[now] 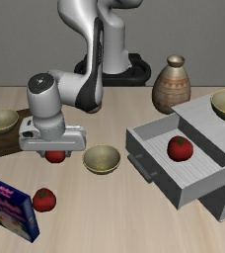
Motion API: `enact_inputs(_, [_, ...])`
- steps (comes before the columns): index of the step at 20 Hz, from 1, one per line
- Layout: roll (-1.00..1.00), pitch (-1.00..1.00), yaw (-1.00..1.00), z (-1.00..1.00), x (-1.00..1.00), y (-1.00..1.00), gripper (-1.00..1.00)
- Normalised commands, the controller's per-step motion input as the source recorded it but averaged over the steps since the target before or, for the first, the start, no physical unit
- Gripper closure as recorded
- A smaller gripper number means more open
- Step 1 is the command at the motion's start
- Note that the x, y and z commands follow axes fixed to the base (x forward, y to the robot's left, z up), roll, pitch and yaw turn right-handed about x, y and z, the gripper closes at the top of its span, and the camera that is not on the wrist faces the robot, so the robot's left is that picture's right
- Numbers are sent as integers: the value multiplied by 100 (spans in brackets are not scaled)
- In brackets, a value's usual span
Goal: Pick the tomato next to the cutting board and place it on the porcelain bowl at the top of the cabinet
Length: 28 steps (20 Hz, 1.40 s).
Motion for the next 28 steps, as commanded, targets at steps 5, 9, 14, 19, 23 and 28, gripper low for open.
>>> enact_inputs(5, [0,0,0,40,0,0,100])
enact_inputs(9, [0,0,0,100,0,0,100])
enact_inputs(14, [0,0,0,100,0,0,100])
enact_inputs(19, [0,0,0,100,0,0,100])
enact_inputs(23, [0,0,0,100,0,0,100])
enact_inputs(28, [0,0,0,100,0,0,100])
